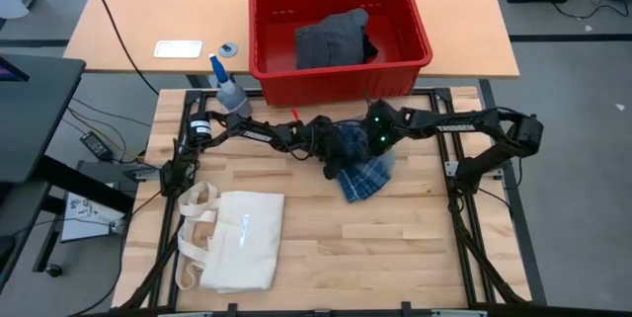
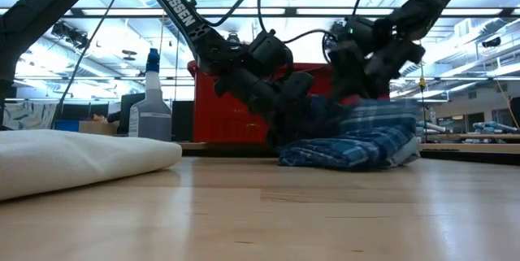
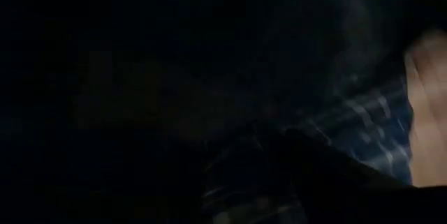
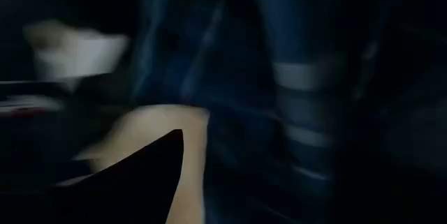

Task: Fold laundry
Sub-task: Put the folded blue checkered polo shirt into the red bin

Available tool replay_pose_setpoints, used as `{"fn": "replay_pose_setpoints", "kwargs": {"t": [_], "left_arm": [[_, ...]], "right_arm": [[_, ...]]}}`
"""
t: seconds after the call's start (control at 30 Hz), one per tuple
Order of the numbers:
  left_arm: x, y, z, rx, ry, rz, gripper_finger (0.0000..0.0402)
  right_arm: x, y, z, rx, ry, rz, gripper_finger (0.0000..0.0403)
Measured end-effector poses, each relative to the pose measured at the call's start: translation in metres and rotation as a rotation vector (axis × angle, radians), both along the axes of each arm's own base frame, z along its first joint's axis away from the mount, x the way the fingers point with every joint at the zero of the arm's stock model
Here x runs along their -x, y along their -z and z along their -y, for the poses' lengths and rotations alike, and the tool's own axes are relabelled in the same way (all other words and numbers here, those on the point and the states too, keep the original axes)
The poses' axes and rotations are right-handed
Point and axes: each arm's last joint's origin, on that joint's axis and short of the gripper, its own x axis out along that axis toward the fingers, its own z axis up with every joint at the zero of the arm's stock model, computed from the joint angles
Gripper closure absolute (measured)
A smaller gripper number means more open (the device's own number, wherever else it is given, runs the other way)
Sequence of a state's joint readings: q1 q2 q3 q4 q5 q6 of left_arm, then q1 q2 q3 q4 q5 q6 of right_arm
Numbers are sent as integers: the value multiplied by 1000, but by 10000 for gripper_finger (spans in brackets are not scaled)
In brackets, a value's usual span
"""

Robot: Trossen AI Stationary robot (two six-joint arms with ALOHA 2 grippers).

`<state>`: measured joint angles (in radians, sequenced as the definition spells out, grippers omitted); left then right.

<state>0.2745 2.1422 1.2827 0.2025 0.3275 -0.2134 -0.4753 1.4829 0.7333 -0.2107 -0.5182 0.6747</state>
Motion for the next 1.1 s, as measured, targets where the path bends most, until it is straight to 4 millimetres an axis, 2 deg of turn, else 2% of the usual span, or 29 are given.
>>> {"fn": "replay_pose_setpoints", "kwargs": {"t": [0.1,0.23,0.33,0.47,0.6,0.7,0.87,1.0,1.1], "left_arm": [[1,0,-2,1,-4,-1,192],[1,0,-3,1,-8,2,192],[0,0,-3,-4,-12,5,192],[0,0,-3,-7,-16,5,192],[0,0,-4,-9,-18,5,192],[0,0,-4,-9,-17,6,192],[0,0,-4,-7,-18,7,192],[0,0,-4,-8,-19,10,192],[0,0,-5,-10,-23,9,192]], "right_arm": [[-8,-13,-7,-128,6,105,96],[-2,-33,-13,-136,62,149,96],[2,-39,-18,-99,61,126,96],[3,-21,-15,11,60,8,96],[4,-5,-2,-35,84,-47,96],[7,-3,3,-72,112,-60,96],[11,-4,0,-16,131,-112,96],[2,4,-4,119,52,-117,96],[-8,14,-2,139,30,-79,102]]}}
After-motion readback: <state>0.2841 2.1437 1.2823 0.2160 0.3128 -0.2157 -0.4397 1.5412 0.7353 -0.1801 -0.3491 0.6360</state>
